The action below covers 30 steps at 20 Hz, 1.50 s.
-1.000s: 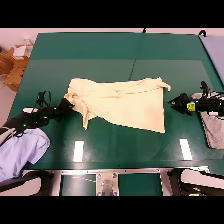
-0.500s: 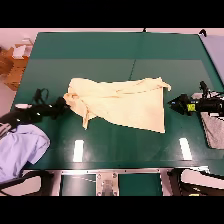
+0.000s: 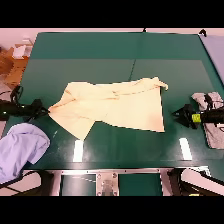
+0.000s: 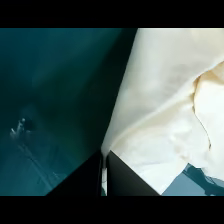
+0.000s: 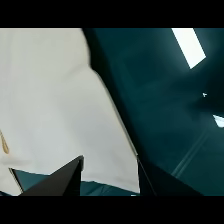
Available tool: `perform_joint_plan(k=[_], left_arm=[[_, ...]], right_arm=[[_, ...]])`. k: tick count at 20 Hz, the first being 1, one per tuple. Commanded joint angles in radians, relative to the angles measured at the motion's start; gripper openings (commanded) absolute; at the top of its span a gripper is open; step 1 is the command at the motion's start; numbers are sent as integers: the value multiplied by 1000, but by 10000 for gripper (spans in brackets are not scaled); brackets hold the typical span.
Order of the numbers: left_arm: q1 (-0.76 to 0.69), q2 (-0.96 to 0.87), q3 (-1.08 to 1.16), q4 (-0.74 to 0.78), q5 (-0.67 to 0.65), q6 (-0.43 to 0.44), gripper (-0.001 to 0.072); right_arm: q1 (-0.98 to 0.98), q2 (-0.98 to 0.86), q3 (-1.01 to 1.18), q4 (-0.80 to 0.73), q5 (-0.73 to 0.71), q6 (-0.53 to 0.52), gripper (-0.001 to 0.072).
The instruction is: Fold the shirts.
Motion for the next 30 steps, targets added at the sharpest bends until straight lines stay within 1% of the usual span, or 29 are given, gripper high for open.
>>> perform_joint_plan(k=[1,2,5,6,9,10,11,12,13,14,15,16,17,18,20,22,24,26,27,28,29,30], left_arm=[[19,-35,10,64,0,45,45],[19,-42,10,56,11,52,90],[19,-45,10,50,42,52,91],[19,-45,10,49,47,58,91],[19,-45,10,49,57,63,92],[19,-45,10,61,51,62,126],[19,-45,10,97,48,58,410],[19,-45,10,150,51,26,540],[19,-45,10,192,51,11,533],[19,-45,7,196,52,8,533],[19,-45,3,167,49,16,534],[19,-45,-6,107,43,58,533],[18,-45,-14,49,29,115,533],[18,-45,-23,8,1,173,533],[18,-45,-39,5,-27,214,533],[18,-45,-60,3,-26,235,532],[18,-58,-84,-4,5,239,532],[18,-99,-98,-58,48,261,529],[18,-119,-98,-100,76,267,395],[18,-133,-98,-148,97,299,335],[18,-143,-98,-180,103,314,277],[18,-146,-98,-182,98,314,101]], right_arm=[[-11,33,-129,-58,-22,43,443],[-11,33,-161,-39,-58,15,443],[-9,26,-237,90,-126,-85,440],[-2,12,-248,98,-136,-89,428],[55,-51,-253,104,-146,-89,422],[85,-67,-252,122,-156,-90,421],[117,-79,-252,147,-169,-102,375],[143,-84,-252,163,-180,-112,295],[160,-83,-250,167,-192,-111,259],[166,-83,-247,169,-196,-112,181],[165,-83,-245,168,-197,-112,102],[163,-83,-245,166,-198,-113,47],[163,-83,-245,166,-199,-113,20],[163,-83,-245,166,-199,-112,20],[163,-83,-245,166,-206,-113,20],[163,-83,-245,166,-207,-112,19],[163,-83,-245,167,-214,-112,20],[163,-83,-243,169,-215,-112,20],[163,-83,-244,169,-214,-112,20],[163,-83,-244,169,-213,-112,20],[163,-83,-244,169,-213,-112,20],[163,-83,-244,169,-213,-112,20]])
